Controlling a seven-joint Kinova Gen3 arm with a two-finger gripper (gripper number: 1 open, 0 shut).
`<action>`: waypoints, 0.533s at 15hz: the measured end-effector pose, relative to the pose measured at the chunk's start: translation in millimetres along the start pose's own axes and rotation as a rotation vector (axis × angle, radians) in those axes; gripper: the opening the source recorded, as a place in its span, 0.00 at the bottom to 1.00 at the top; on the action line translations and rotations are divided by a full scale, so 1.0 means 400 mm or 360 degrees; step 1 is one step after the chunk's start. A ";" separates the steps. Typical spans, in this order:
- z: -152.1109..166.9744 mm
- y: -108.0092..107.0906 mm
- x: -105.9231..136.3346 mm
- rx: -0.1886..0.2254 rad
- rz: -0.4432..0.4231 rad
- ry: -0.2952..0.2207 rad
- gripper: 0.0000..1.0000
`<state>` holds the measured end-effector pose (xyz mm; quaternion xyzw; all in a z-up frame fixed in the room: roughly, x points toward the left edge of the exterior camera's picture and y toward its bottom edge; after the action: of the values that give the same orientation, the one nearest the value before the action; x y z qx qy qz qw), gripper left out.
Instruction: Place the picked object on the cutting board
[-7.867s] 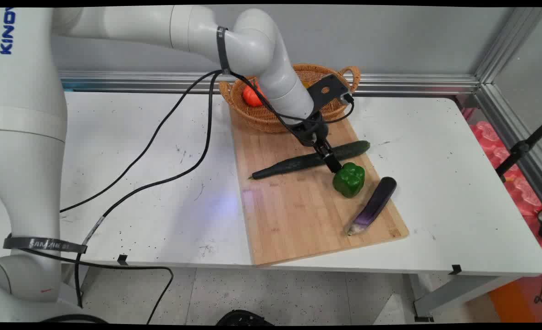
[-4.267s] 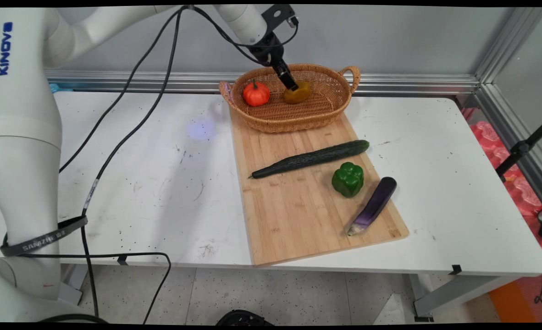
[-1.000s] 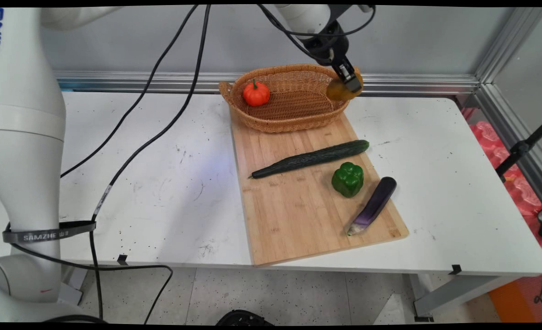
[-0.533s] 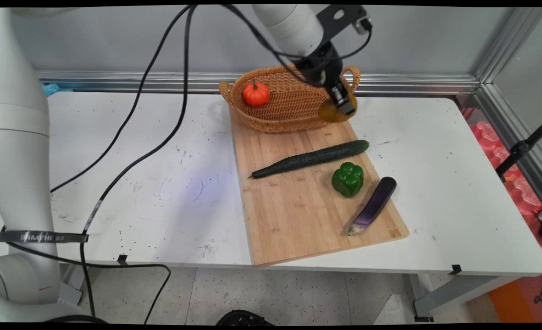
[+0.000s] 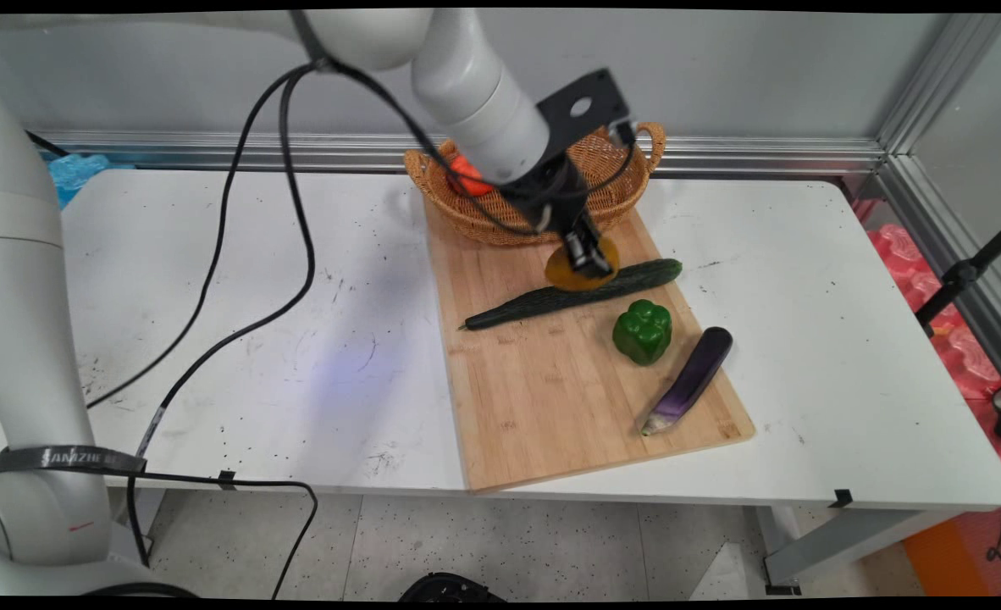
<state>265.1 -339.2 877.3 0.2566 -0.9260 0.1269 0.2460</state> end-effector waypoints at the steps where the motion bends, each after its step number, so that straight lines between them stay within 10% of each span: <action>1: 0.005 0.013 -0.019 -0.0008 0.0010 -0.0008 0.00; 8: 0.049 0.076 -0.104 -0.0063 0.0063 -0.0035 0.00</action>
<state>272.2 -303.8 835.9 0.2345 -0.9359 0.1105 0.2384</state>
